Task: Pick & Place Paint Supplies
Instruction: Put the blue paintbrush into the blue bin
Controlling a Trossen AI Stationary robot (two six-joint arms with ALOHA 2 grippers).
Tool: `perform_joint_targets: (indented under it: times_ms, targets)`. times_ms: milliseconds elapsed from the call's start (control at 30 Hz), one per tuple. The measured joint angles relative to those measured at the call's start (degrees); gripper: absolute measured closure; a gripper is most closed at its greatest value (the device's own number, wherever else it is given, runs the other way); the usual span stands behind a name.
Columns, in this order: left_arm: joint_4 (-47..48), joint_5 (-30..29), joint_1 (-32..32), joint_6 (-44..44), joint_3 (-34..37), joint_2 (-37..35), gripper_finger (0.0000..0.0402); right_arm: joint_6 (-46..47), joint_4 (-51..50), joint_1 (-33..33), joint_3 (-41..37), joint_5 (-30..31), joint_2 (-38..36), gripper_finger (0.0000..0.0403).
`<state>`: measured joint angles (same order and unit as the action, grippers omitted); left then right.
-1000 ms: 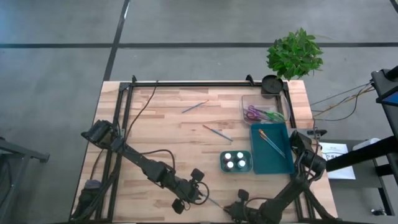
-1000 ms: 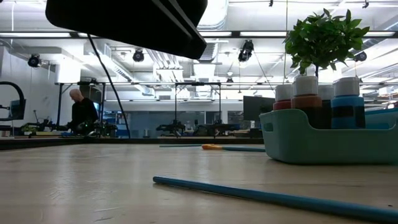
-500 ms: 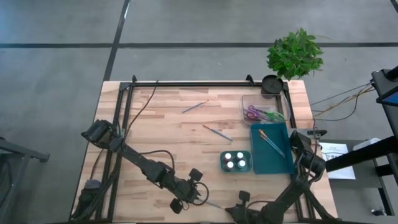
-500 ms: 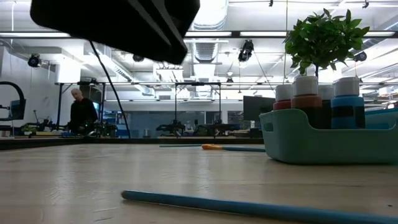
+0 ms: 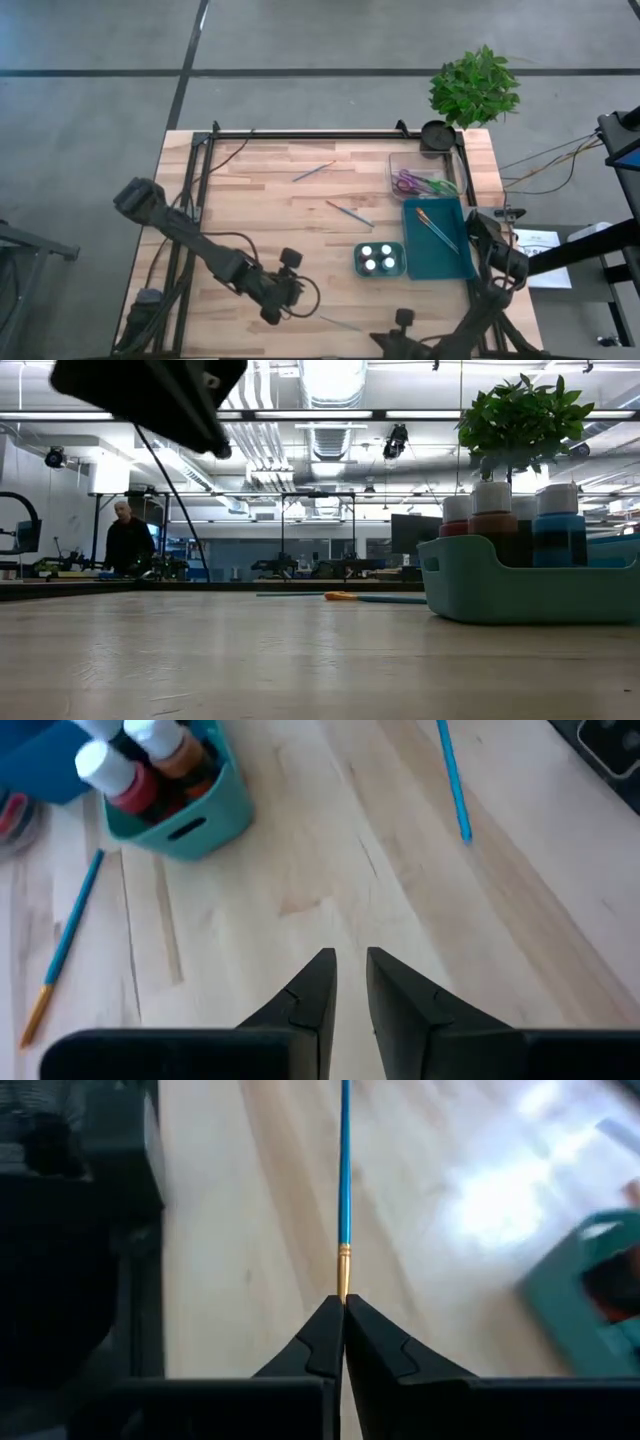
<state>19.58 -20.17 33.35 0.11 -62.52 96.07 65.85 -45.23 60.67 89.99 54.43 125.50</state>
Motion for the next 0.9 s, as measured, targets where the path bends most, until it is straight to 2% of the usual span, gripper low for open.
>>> perform_joint_targets:
  times_ms: [200,333,400,567,600,667,767,900]
  targets:
    - [0.2,-2.3,0.0,-3.9,4.9,-2.7,0.0334,4.1,-15.9,1.0,8.7,2.4,-0.2,0.0396]
    - [0.2,-3.9,0.0,-6.4,7.6,-3.7,0.0333,15.6,-34.8,1.6,14.4,2.3,-0.2,0.0396]
    - [0.1,-4.3,0.0,-7.6,8.8,-4.1,0.0333,22.9,-44.6,1.8,16.1,-0.1,-0.2,0.0396]
    - [0.4,-4.3,0.1,-9.6,10.6,-5.2,0.0333,25.7,-44.8,1.3,12.8,-8.0,-2.6,0.0396]
    - [0.2,-4.3,0.2,-9.7,10.8,-5.5,0.0333,26.2,-44.5,1.3,11.9,-8.2,-3.0,0.0396]
    - [0.5,-4.3,0.3,-9.8,11.1,-5.8,0.0333,27.6,-45.2,1.2,9.7,-7.5,-3.5,0.0395]
    - [0.6,-4.3,0.4,-10.2,11.4,-6.1,0.0333,29.3,-44.9,2.2,9.2,-2.4,-3.5,0.0395]
    - [0.6,-4.3,0.5,-10.2,11.4,-6.1,0.0333,29.9,-44.8,2.4,9.1,0.5,-3.6,0.0395]
